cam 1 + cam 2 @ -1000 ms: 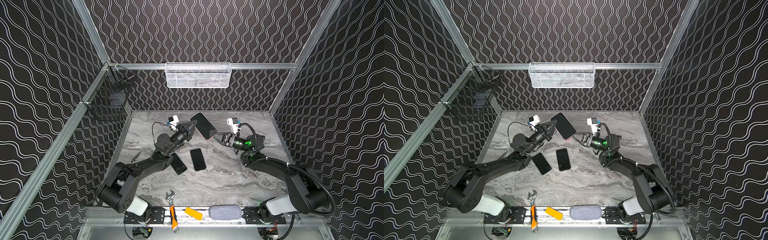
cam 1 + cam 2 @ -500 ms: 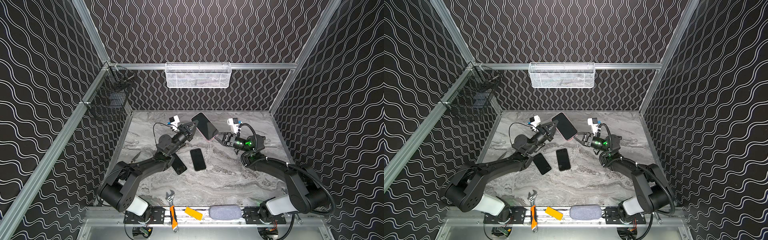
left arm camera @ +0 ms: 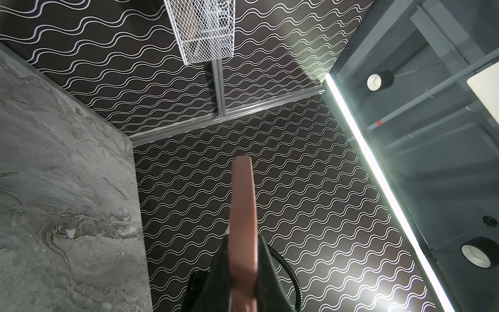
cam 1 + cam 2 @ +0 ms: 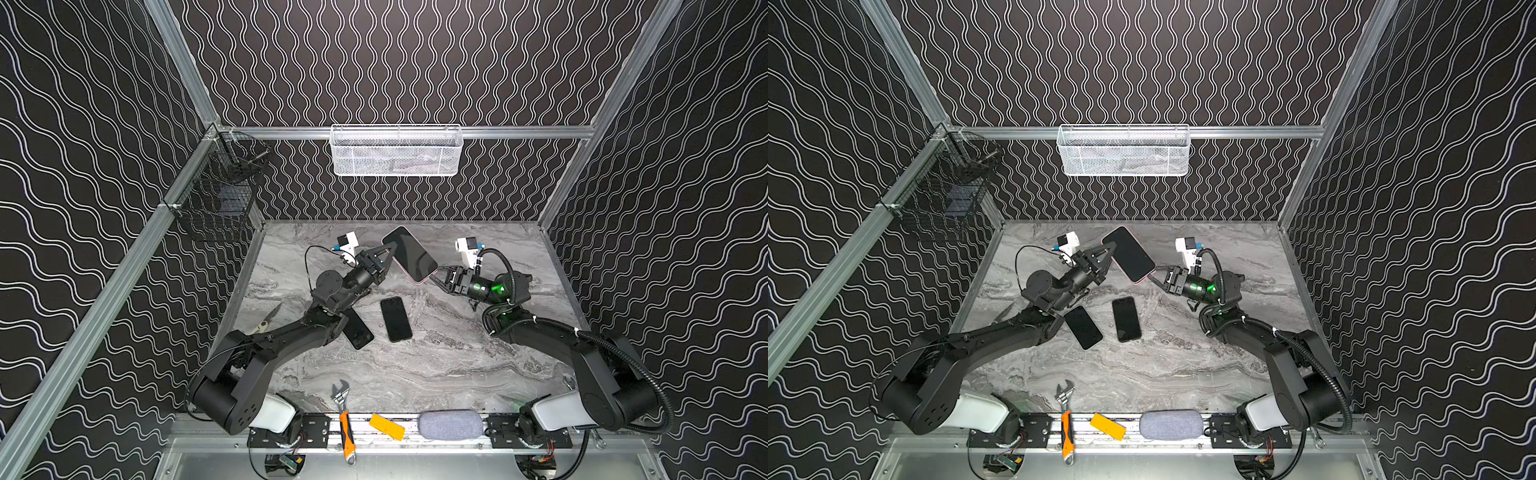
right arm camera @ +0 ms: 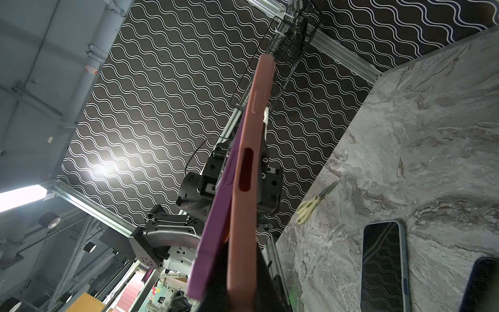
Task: Take the phone out of the phone case
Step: Remove the phone case from the phone.
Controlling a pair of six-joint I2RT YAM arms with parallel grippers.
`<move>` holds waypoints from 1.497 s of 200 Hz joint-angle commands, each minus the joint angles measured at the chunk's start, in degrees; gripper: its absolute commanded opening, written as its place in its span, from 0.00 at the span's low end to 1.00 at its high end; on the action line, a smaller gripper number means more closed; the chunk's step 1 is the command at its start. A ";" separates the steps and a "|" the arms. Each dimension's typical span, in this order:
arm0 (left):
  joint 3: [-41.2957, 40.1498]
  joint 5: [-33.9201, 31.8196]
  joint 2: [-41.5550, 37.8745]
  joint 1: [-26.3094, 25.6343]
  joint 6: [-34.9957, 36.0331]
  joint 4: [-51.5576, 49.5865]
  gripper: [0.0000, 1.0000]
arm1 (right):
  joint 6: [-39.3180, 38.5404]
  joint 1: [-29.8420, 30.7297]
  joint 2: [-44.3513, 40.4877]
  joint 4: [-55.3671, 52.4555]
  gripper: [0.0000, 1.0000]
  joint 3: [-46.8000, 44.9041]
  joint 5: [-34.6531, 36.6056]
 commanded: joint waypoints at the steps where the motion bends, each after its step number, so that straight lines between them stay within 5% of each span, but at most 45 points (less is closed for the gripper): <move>1: -0.04 -0.37 0.21 0.08 3.73 -5.31 0.00 | 2.82 0.00 -0.08 9.80 0.06 -0.45 3.36; 46: -0.64 -0.99 -0.01 -0.09 4.34 -6.09 0.19 | 9.37 0.00 3.10 19.14 0.05 -1.53 4.82; 171: 0.64 -0.90 -3.24 -0.18 8.44 -10.64 0.62 | 7.71 0.00 2.74 17.89 0.04 -3.72 6.28; 239: 4.49 -4.00 -12.59 -1.06 14.72 -38.10 0.98 | 5.58 0.00 2.86 15.80 0.03 -3.81 9.00; 299: 8.74 -9.26 -20.70 -4.50 11.80 -56.41 0.99 | 1.17 0.09 2.57 11.57 0.03 -3.99 15.88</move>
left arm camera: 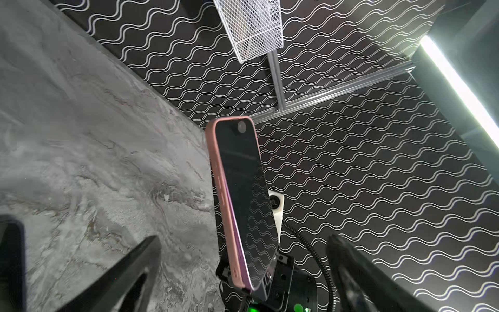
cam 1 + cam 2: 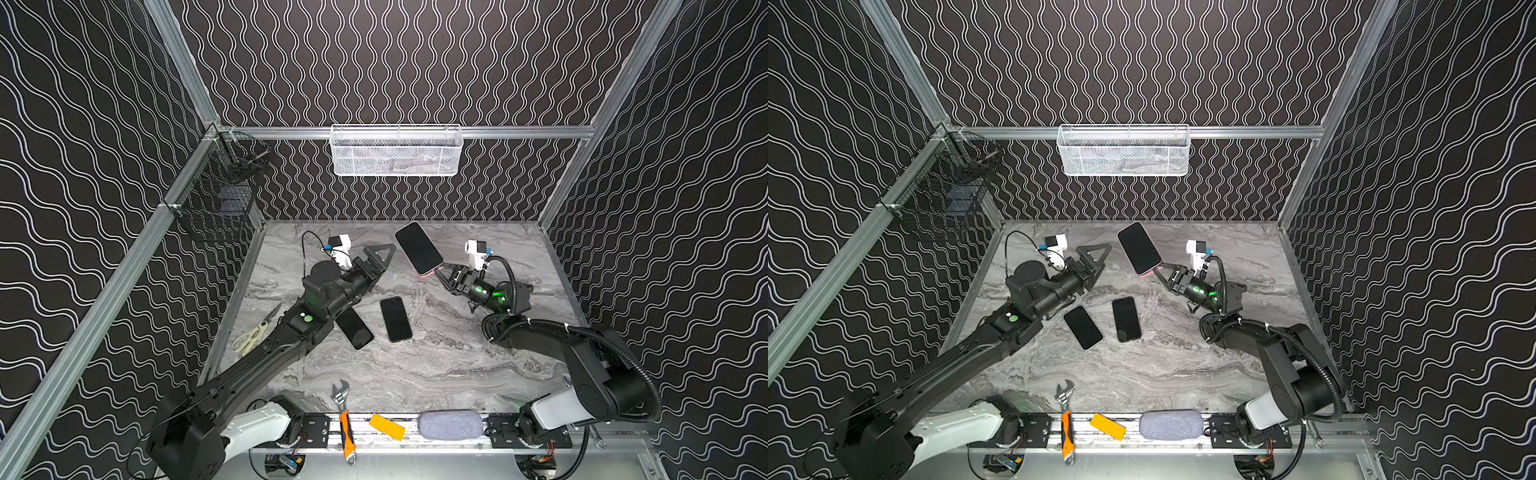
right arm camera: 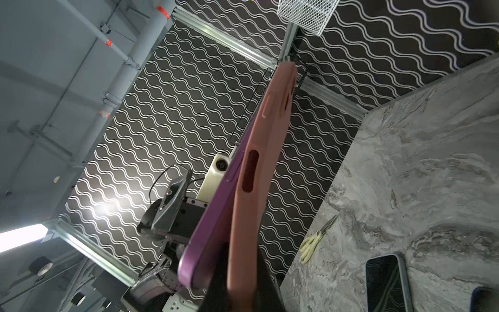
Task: Take the phone out of the phone case
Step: Remove the phone case from the phone.
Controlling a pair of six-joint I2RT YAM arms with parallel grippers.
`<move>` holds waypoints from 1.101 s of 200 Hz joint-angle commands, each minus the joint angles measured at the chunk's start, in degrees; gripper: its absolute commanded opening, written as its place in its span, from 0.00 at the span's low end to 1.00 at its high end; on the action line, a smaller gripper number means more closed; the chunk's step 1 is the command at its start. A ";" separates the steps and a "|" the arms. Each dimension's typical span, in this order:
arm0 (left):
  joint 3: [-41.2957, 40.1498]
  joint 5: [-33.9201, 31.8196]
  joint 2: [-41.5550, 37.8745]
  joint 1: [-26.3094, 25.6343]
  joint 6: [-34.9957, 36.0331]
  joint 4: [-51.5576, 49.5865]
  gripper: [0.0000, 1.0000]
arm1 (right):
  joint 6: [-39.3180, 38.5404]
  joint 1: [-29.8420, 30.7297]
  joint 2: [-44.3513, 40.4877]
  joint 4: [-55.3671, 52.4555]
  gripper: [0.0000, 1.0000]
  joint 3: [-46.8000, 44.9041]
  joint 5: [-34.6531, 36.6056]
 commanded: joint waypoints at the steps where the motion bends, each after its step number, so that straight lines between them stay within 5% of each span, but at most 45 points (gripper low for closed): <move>1: 0.92 -1.37 -1.22 -1.08 -2.29 -7.89 0.99 | -2.68 0.13 -0.33 1.55 0.03 0.03 4.68; 71: 5.43 1.29 2.07 -8.94 -11.76 -7.70 0.95 | -6.75 1.92 3.00 0.40 0.03 1.68 8.24; 220: 5.77 1.90 7.26 -9.61 -16.64 0.19 0.90 | -9.24 6.36 3.17 1.57 0.03 0.94 12.69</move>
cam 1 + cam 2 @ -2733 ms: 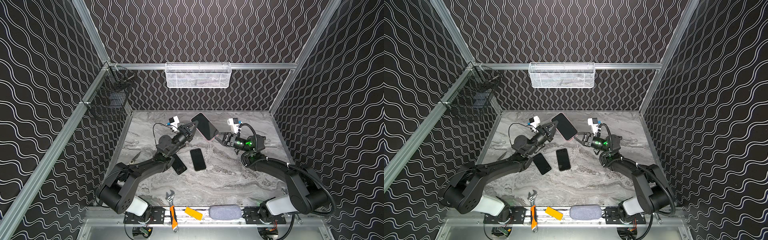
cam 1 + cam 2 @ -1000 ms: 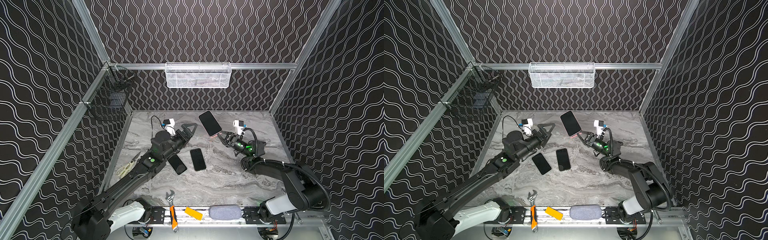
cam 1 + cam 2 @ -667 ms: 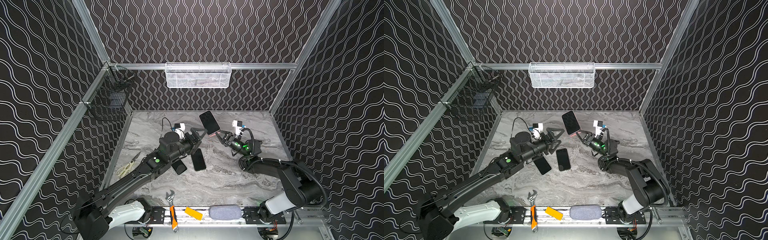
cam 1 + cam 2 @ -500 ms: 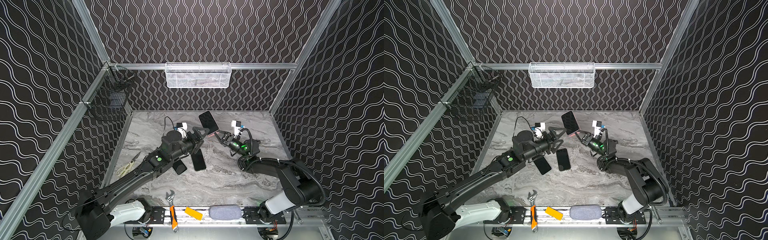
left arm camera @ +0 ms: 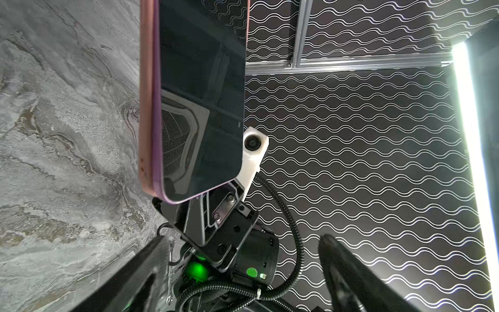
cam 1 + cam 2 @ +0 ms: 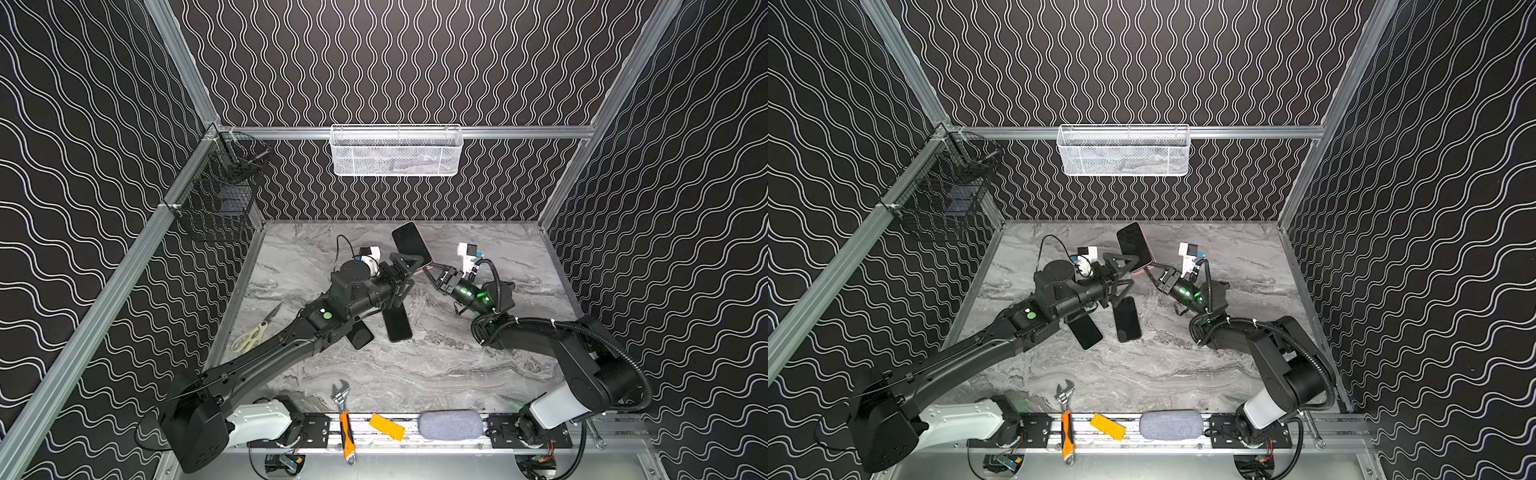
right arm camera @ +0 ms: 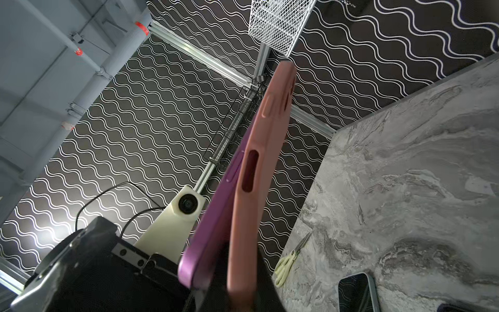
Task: Take the phone out of the phone case
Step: Remove the phone case from the phone.
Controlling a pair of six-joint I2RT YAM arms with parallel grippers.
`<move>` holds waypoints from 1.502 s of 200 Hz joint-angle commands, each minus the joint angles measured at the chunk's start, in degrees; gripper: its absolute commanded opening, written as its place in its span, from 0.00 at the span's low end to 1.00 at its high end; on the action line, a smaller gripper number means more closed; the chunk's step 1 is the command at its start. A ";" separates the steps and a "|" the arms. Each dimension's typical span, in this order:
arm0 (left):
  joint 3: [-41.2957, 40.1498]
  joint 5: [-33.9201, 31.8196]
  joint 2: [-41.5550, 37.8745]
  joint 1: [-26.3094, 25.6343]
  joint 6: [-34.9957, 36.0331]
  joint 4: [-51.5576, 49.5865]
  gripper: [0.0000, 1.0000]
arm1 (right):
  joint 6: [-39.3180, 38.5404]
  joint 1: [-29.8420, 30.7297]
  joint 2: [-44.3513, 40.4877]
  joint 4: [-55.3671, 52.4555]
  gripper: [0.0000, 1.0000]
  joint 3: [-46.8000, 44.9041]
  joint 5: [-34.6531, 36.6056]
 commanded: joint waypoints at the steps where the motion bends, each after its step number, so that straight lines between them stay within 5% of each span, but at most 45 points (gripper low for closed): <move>1: -0.23 -0.19 0.40 -0.01 -0.25 3.28 0.90 | -0.42 0.40 -0.43 5.16 0.03 -0.34 1.60; 300: -3.47 -2.44 1.26 1.93 -0.62 7.21 0.84 | -1.90 3.61 -3.45 5.37 0.03 -4.06 4.02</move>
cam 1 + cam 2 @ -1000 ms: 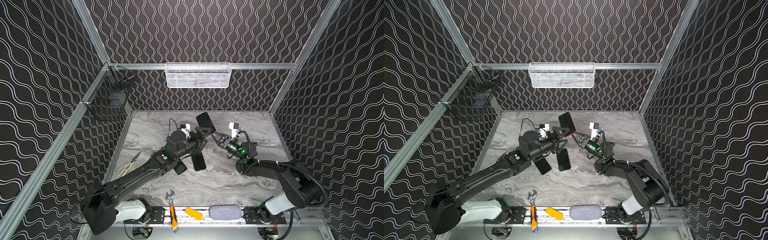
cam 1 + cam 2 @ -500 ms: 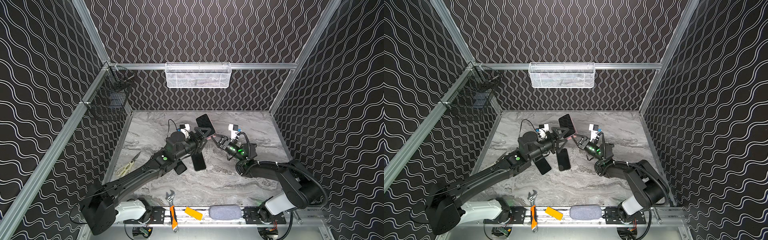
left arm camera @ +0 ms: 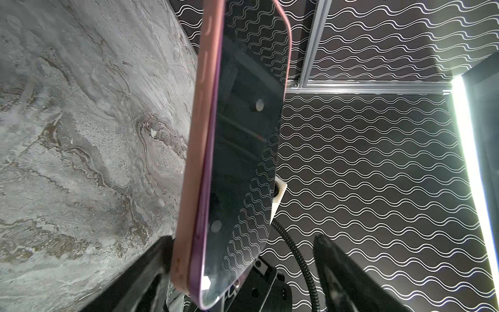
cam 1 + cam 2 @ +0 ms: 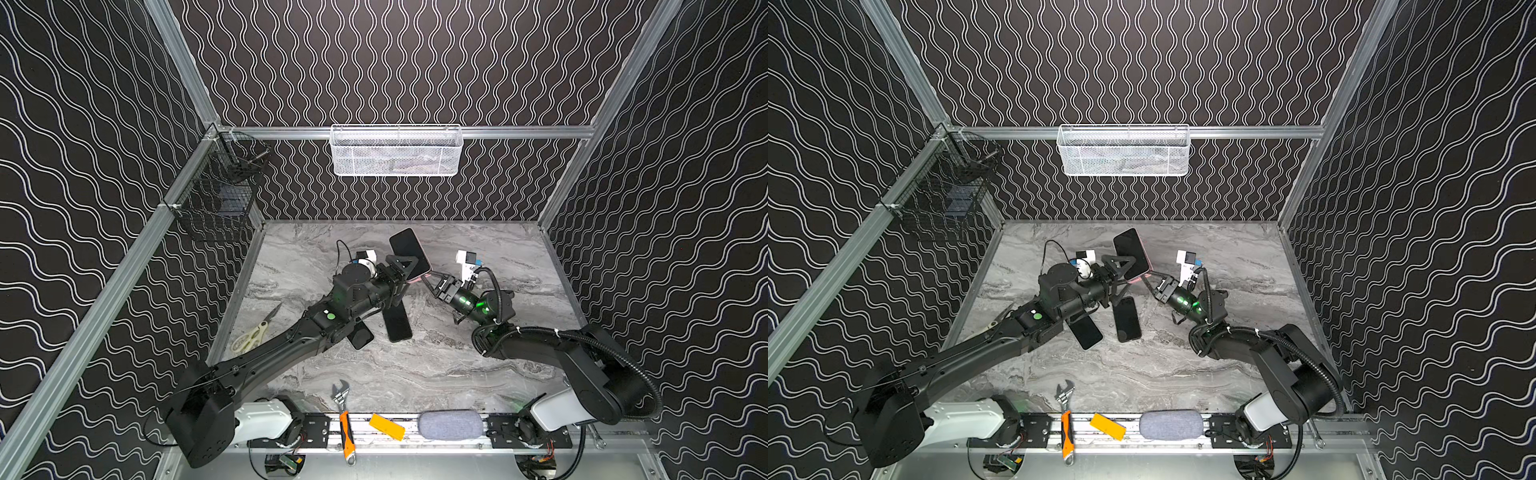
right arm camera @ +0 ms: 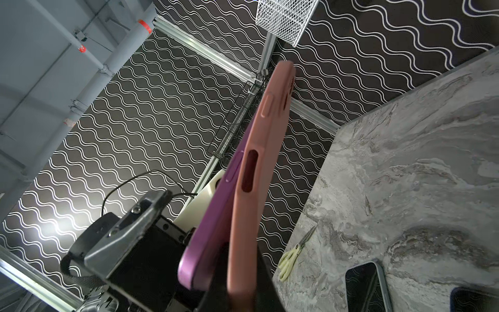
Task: Take the phone out of the phone case
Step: Remove the phone case from the phone.
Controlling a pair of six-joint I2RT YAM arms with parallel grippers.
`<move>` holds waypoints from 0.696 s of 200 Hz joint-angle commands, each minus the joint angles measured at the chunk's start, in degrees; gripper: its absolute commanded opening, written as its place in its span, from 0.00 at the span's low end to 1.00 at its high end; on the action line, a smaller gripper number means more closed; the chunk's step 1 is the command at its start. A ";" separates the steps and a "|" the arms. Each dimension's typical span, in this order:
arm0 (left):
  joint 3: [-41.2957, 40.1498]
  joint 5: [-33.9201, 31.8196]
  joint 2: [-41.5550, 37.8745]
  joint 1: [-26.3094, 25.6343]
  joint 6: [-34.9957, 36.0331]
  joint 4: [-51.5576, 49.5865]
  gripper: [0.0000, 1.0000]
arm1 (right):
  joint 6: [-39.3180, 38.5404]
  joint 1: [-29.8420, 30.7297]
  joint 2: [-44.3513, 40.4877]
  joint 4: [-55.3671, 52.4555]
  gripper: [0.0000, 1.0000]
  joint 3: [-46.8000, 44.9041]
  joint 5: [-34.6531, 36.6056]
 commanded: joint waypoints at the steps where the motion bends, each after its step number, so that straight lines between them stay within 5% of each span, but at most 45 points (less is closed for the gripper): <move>1: 0.04 -0.19 -0.72 0.12 0.83 2.65 0.84 | -0.65 0.11 0.05 4.97 0.03 0.05 0.48; 139: -3.90 2.33 -5.12 -0.86 -0.25 2.55 0.86 | -0.47 0.03 1.42 5.03 0.04 3.12 0.39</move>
